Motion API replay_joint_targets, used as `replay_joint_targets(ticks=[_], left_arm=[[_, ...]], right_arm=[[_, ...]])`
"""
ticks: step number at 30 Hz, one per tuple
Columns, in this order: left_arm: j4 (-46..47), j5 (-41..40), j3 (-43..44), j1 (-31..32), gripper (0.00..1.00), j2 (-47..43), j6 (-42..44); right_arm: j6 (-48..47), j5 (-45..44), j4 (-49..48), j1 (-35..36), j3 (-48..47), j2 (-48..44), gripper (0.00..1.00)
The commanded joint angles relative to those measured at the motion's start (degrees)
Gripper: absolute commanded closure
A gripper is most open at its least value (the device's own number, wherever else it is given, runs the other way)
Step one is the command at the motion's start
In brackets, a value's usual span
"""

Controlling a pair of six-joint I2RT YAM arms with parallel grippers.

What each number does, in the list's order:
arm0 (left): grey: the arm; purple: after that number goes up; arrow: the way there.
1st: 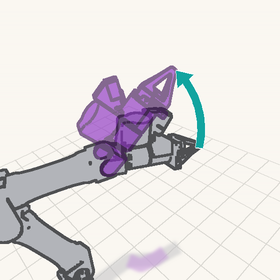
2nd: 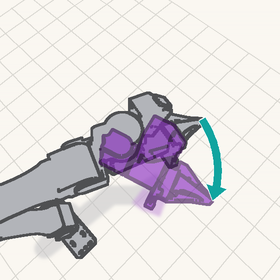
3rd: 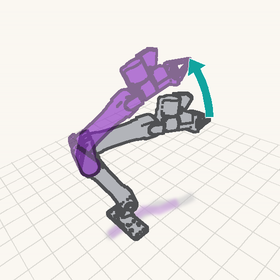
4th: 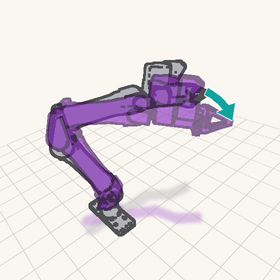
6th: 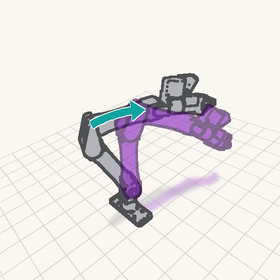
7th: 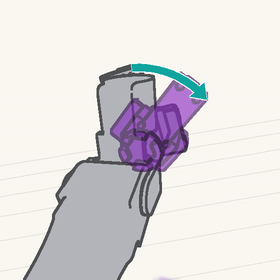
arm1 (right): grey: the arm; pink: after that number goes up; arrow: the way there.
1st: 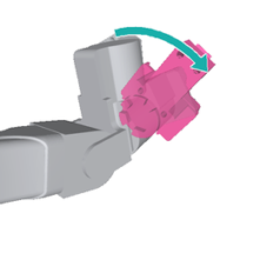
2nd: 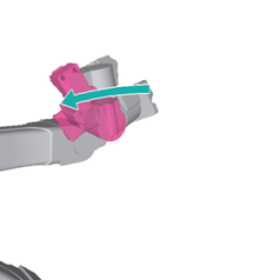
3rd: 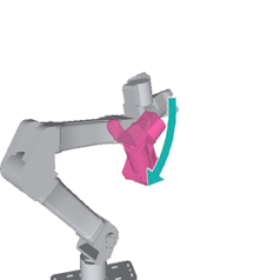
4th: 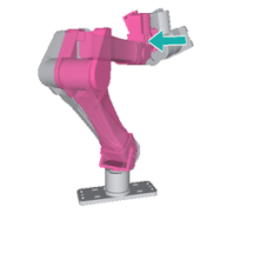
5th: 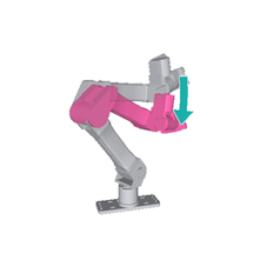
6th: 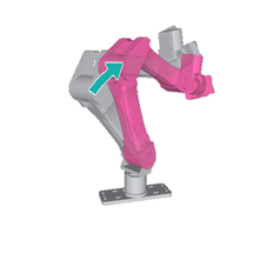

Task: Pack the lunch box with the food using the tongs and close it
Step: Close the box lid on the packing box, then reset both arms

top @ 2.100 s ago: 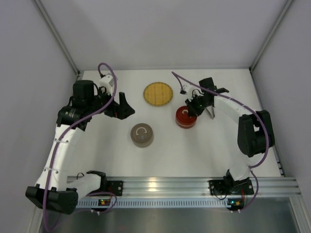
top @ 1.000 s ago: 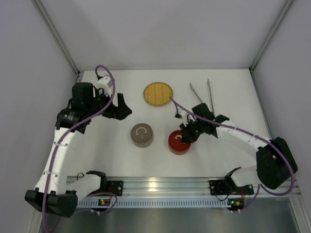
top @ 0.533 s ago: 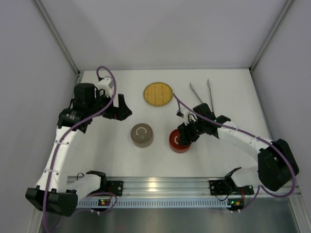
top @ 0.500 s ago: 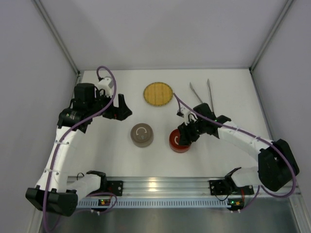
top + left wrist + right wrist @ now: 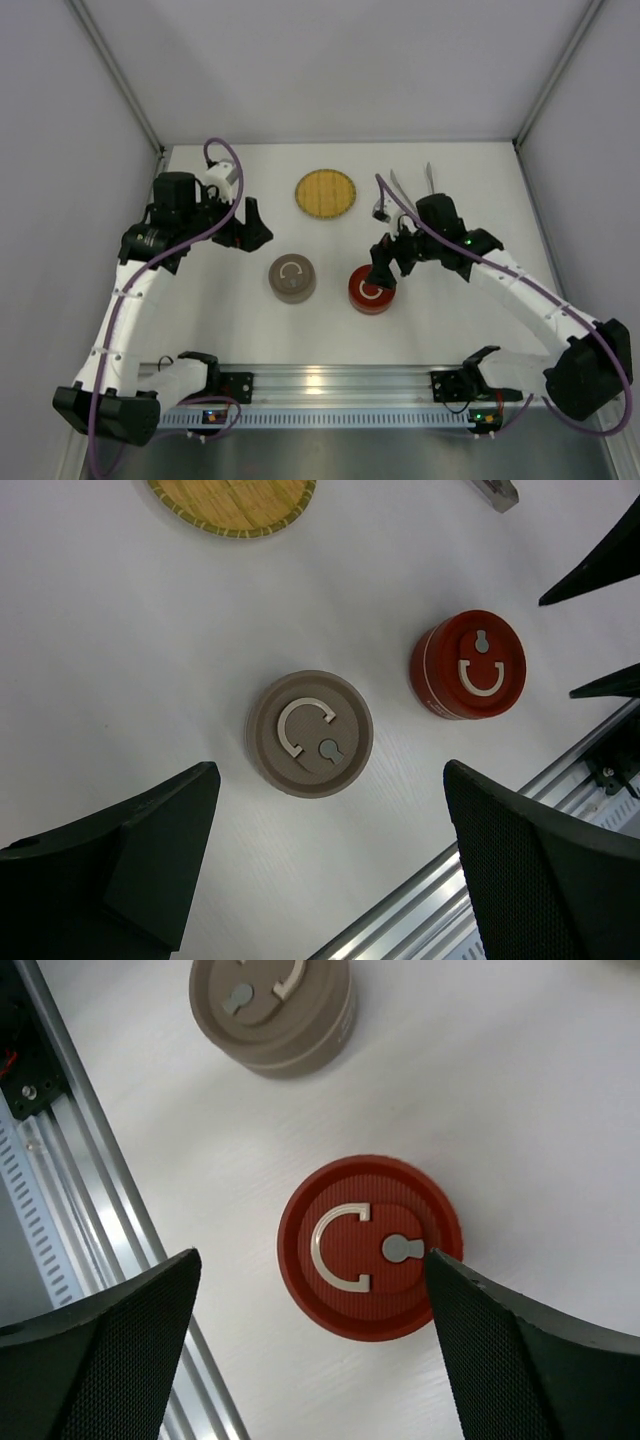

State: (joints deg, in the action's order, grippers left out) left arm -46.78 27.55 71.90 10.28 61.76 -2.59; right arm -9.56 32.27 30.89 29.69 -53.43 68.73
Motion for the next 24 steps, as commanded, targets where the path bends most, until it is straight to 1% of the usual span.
replay_joint_targets(ticks=[1, 2, 6, 7, 9, 10, 11, 13, 15, 18, 21, 22, 24], left_arm=[[-1.3, 1.3, -0.9, -0.1, 0.02, -0.2, 5.2], [-1.9, 1.9, -1.1, -0.1, 0.02, 0.2, 7.6], [-4.7, 3.4, -3.1, -0.1, 0.02, 1.5, 12.0], [-5.0, 3.2, -3.4, -0.1, 0.02, 2.0, 12.2], [-5.2, 1.5, -4.1, -0.1, 0.02, 3.1, 11.6], [-4.6, 0.8, -4.6, -0.2, 0.02, 3.0, 10.9], [-4.1, 0.0, -6.1, -0.2, 0.02, 2.7, 10.7], [-1.3, -3.3, -8.6, -0.2, 0.02, 1.8, 10.1], [0.4, -6.0, -12.1, -0.2, 0.02, 0.5, 9.6], [3.3, -7.2, -15.2, -0.1, 0.02, -0.5, 8.7], [5.0, -9.2, -16.3, -0.2, 0.02, -0.4, 7.5], [5.3, -10.6, -16.4, -0.2, 0.02, -0.2, 7.3], [5.7, -11.4, -16.3, -0.4, 0.02, -0.3, 7.2]], right_arm=[[-1.5, 2.2, 2.2, -3.3, -4.3, -4.0, 0.07], [-1.3, 2.4, 2.2, -4.2, -4.5, -4.2, 0.01], [0.8, 4.1, 3.2, -10.9, -4.8, -4.7, 0.01], [1.9, 4.7, 3.5, -14.3, -4.7, -4.7, 0.01], [3.0, 5.2, 3.8, -17.4, -4.6, -4.7, 0.0], [3.1, 5.3, 4.2, -20.3, -4.8, -4.8, 0.01], [3.1, 4.9, 5.3, -21.4, -4.8, -4.8, 0.01], [1.7, 3.2, 7.0, -24.2, -5.2, -4.8, 0.01], [1.0, 0.9, 8.0, -26.2, -4.9, -5.2, 0.01], [0.1, -1.9, 7.6, -29.1, -3.2, -6.0, 0.01], [-0.1, -3.3, 6.1, -29.2, -1.9, -6.1, 0.01], [0.0, -3.4, 5.8, -31.1, -1.0, -6.2, 0.0], [0.2, -4.0, 4.5, -31.1, 0.0, -6.6, 0.01]])
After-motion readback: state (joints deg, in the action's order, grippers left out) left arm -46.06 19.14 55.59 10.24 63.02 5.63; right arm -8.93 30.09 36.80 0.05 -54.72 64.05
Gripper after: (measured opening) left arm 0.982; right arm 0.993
